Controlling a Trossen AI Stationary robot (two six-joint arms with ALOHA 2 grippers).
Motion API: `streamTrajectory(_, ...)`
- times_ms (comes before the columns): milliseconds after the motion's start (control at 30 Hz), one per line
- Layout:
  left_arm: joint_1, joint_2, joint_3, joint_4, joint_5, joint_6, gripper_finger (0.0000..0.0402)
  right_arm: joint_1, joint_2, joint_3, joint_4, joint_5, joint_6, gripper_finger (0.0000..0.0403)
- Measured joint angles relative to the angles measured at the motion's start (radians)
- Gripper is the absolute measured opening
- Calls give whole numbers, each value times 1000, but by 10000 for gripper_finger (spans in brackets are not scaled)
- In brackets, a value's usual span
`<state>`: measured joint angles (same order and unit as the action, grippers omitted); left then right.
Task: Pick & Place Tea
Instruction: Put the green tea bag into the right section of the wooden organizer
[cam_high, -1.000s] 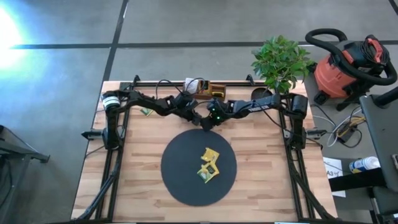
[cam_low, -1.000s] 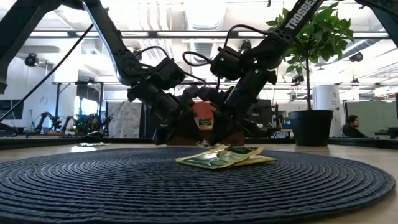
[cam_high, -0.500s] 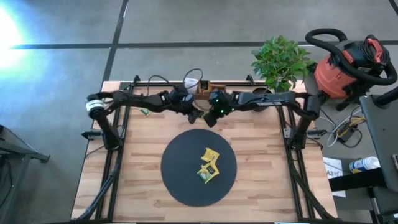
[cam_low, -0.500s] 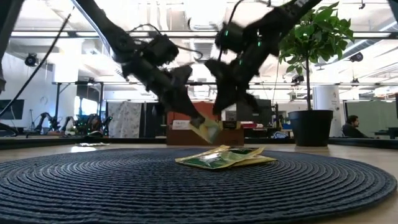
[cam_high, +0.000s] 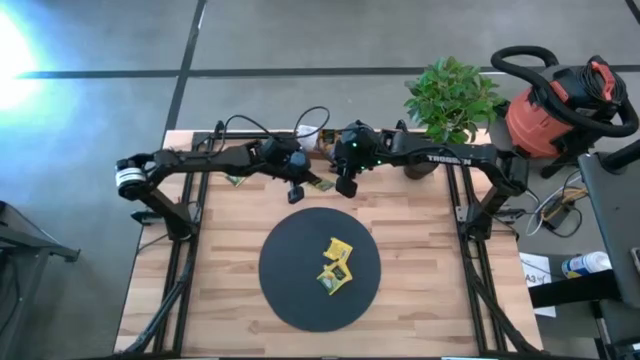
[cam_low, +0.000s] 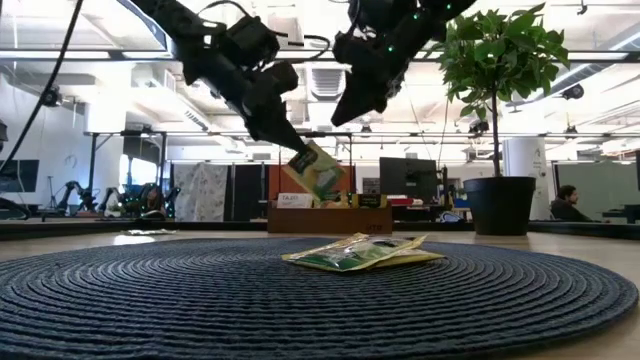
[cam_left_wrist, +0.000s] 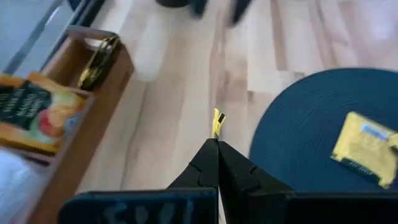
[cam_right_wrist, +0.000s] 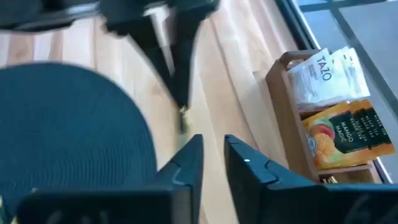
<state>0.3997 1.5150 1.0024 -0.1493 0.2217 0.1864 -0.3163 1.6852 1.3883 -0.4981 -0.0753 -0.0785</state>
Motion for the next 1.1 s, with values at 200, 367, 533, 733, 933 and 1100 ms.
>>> streamTrajectory(200,0,1,56,-18,-39,61,0,23,27,61,-82,-3,-31,130)
streamTrajectory(367,-5,2,105,-27,-39,96,0,47,36,66,-74,0,-55,168)
streamTrajectory(533,-16,2,134,-35,-38,100,0,59,39,66,-71,84,-60,179)
streamTrajectory(733,-37,2,141,-56,-38,102,0,58,38,66,-74,102,-60,143)
streamTrajectory(933,-40,3,140,-121,-56,110,0,61,26,65,-76,104,-52,113)
streamTrajectory(1100,-40,3,140,-140,-91,133,0,64,23,65,-110,104,-53,120)
